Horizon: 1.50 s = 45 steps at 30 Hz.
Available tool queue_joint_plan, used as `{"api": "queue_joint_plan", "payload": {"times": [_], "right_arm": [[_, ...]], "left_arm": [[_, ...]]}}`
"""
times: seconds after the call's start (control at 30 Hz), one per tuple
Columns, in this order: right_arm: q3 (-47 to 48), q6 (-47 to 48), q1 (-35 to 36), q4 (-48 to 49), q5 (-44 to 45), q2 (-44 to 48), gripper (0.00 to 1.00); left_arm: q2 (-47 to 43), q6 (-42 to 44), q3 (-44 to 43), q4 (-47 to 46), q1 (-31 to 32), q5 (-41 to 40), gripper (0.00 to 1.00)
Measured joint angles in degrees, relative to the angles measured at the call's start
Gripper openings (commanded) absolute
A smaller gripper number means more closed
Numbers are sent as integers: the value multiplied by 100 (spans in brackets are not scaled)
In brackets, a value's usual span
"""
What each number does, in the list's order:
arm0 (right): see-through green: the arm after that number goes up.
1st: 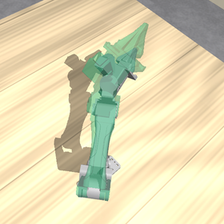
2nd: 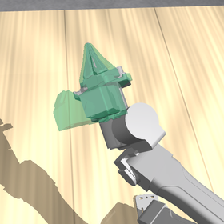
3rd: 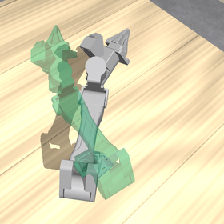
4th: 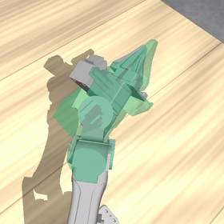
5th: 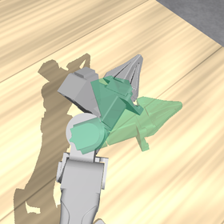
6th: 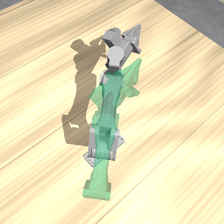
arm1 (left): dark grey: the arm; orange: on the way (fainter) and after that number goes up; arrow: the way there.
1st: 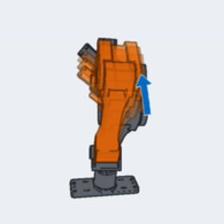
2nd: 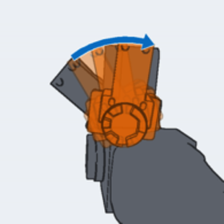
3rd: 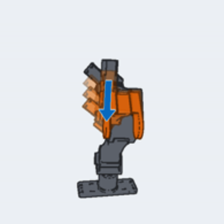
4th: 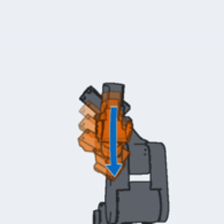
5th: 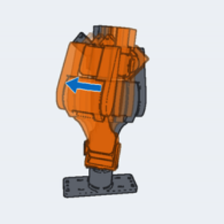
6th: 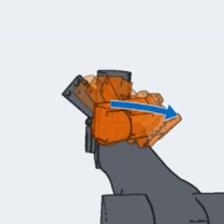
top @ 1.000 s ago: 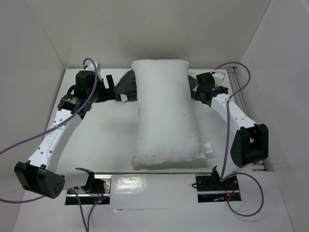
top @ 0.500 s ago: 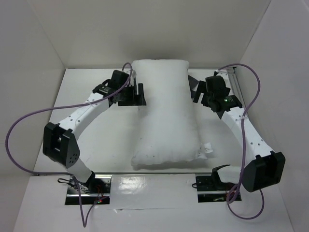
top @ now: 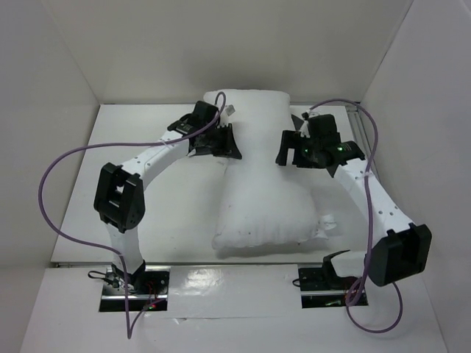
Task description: Put the pillow into the pillowcase
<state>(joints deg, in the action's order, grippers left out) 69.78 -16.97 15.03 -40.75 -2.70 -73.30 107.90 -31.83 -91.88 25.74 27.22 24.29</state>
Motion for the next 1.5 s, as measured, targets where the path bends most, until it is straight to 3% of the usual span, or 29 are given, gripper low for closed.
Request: {"api": "queue_joint_plan", "payload": {"times": [0.03, 0.1, 0.13, 0.17, 0.2, 0.5, 0.67, 0.8, 1.1, 1.33, 1.5], "right_arm": [[-2, -7, 39, 33, -234, -122, 97], [-83, -28, 168, 229, -601, -413, 77], [-157, -48, 251, 341, -719, -610, 37], [-214, -66, 323, 426, -745, -798, 10], [-234, -118, 365, 476, -743, -977, 0], [890, -267, 483, -151, 219, -990, 0], [1847, -221, 549, -304, 942, -820, 0], [2068, -208, 599, -289, 1421, -584, 0], [660, -498, 610, -339, 2463, 446, 0], [-197, -844, 605, -496, 3340, 1384, 0], [-396, -927, 553, -520, 4028, 1412, 0]], "left_arm": [[2, -4, -52, -11, 15, 74, 0], [0, -4, -94, -68, 57, 164, 0], [0, 0, -114, -68, 81, 175, 0], [0, 2, -116, -52, 101, 168, 0], [0, 4, -116, -31, 120, 153, 0], [-380, 28, -275, -24, 402, -424, 0], [-857, 2, -695, -59, 466, -223, 0], [-1036, -35, -813, -332, 597, 66, 0], [-247, -140, -841, -647, 979, 291, 0], [949, -155, -2004, -590, 1325, 501, 0], [1316, -170, -2302, -691, 1563, 448, 0]]}}
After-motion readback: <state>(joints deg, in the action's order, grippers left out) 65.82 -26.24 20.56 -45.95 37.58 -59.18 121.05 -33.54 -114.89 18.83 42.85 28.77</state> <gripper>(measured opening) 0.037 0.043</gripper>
